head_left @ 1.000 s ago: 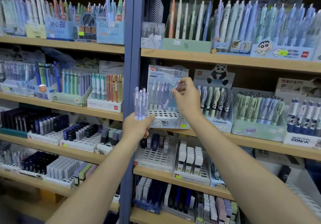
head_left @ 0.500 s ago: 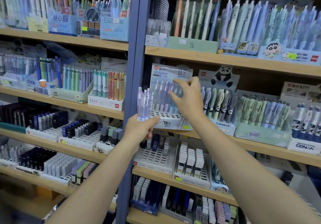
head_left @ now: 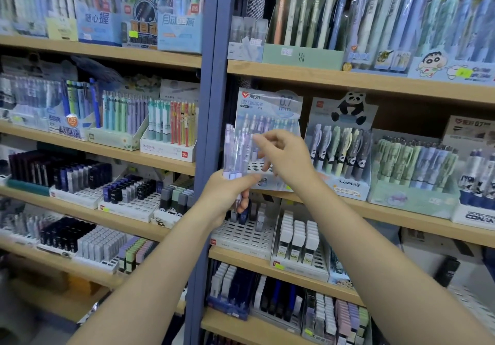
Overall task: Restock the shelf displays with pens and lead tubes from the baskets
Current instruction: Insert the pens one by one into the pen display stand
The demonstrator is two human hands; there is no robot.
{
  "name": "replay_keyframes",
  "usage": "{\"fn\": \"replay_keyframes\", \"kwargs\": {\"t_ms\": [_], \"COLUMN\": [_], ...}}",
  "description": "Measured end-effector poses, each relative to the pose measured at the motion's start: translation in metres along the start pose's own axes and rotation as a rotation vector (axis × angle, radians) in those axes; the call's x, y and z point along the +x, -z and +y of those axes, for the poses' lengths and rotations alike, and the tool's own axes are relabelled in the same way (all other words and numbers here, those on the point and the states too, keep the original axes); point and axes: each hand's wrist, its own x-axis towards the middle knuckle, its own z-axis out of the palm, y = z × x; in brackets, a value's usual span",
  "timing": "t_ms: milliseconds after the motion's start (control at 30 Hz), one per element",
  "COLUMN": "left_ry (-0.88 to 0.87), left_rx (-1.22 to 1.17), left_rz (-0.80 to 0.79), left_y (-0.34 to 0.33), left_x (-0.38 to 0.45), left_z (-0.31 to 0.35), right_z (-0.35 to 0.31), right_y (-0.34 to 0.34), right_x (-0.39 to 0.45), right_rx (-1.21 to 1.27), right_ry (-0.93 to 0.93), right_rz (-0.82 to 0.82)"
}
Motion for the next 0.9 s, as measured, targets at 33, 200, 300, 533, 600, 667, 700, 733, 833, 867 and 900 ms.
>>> {"fn": "replay_keyframes", "kwargs": {"t_ms": [33,200,300,533,600,667,700,733,833,867,900], "left_ry": [-0.003,-0.003,0.017,0.071,0.070,0.049,0.033,0.016,-0.020,-0.021,-0.017], "left_rx": [0.013,-0.028,-0.126,-0.265,-0.276,-0.242,-0.222,-0.203,-0.153,-0.145,-0.139], "left_rz": [-0.025,-0.130,-0.142,-0.044,-0.015,0.028,0.049,0.067,0.111,0.118,0.119], "left_y": [-0.003,-0.009,-0.009,-0.019,-0.023,-0.025,-0.026,-0.028,-0.031,-0.032,-0.033], "left_x": [-0.002,-0.011,-0.014,-0.011,-0.011,-0.009,-0.009,-0.009,-0.009,-0.009,-0.009], "left_z": [0.000,-0.002,-0.006,-0.021,-0.022,-0.022,-0.022,-0.022,-0.018,-0.016,-0.014], "right_z": [-0.001,0.007,0.011,0.013,0.014,0.015,0.015,0.016,0.018,0.019,0.019], "right_y": [0.000,0.008,0.016,0.039,0.043,0.043,0.043,0.042,0.043,0.045,0.048], "right_x": [-0.004,-0.011,-0.013,-0.014,-0.015,-0.015,-0.015,-0.015,-0.015,-0.014,-0.013], "right_rx": [0.056,0.246,0.355,0.562,0.581,0.561,0.526,0.480,0.369,0.351,0.334], "right_ry": [-0.069,-0.218,-0.247,-0.336,-0.335,-0.315,-0.298,-0.281,-0.263,-0.258,-0.252], "right_rz": [-0.049,-0.100,-0.058,0.039,0.037,0.042,0.048,0.057,0.095,0.112,0.137]}}
